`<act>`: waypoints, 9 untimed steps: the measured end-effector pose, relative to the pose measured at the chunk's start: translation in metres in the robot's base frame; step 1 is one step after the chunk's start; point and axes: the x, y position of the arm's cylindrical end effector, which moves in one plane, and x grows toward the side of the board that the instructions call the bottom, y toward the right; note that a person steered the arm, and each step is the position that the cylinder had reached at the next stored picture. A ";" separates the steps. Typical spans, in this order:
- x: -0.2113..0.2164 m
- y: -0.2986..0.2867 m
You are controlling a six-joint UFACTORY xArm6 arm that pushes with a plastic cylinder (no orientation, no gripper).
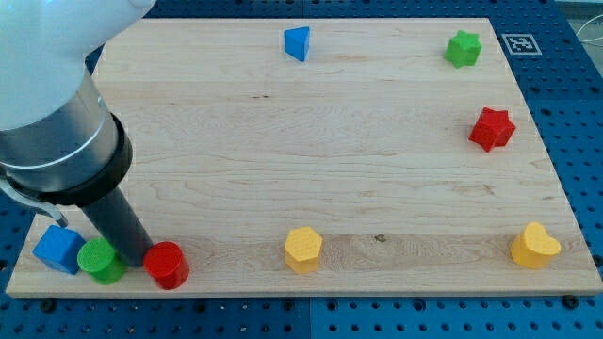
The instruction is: Slide the blue triangle a bit down
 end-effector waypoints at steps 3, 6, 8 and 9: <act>-0.062 0.069; -0.086 0.193; -0.177 0.217; -0.235 0.231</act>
